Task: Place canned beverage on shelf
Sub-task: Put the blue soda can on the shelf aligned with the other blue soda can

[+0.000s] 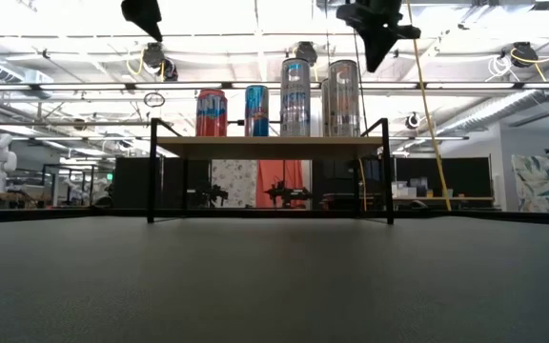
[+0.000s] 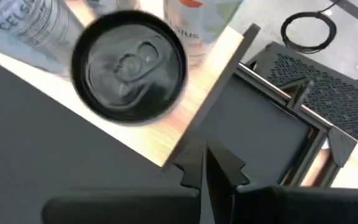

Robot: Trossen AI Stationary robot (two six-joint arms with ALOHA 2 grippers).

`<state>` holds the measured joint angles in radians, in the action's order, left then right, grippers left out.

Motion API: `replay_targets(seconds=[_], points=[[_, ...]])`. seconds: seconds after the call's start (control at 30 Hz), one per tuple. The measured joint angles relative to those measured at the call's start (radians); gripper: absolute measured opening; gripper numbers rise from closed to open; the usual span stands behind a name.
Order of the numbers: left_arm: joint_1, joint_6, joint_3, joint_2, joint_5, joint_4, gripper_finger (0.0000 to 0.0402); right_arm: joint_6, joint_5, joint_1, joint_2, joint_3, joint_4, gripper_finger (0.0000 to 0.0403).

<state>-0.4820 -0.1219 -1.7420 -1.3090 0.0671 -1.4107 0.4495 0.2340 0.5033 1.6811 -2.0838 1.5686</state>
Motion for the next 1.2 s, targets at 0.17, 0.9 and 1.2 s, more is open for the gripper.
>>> replay_targets(seconds=[0.17, 0.9, 1.2], points=[[0.0, 0.015, 0.0, 0.0, 0.0, -0.066, 0.0338, 0.008, 0.0, -0.034, -0.021, 0.0, 0.001, 0.0], [0.186, 0.259, 0.0, 0.075, 0.04, -0.126, 0.0338, 0.098, 0.005, -0.34, -0.091, -0.001, 0.003, 0.0], [0.315, 0.378, 0.0, 0.108, 0.04, -0.135, 0.0338, 0.141, 0.079, -0.461, -0.092, -0.001, 0.003, 0.0]])
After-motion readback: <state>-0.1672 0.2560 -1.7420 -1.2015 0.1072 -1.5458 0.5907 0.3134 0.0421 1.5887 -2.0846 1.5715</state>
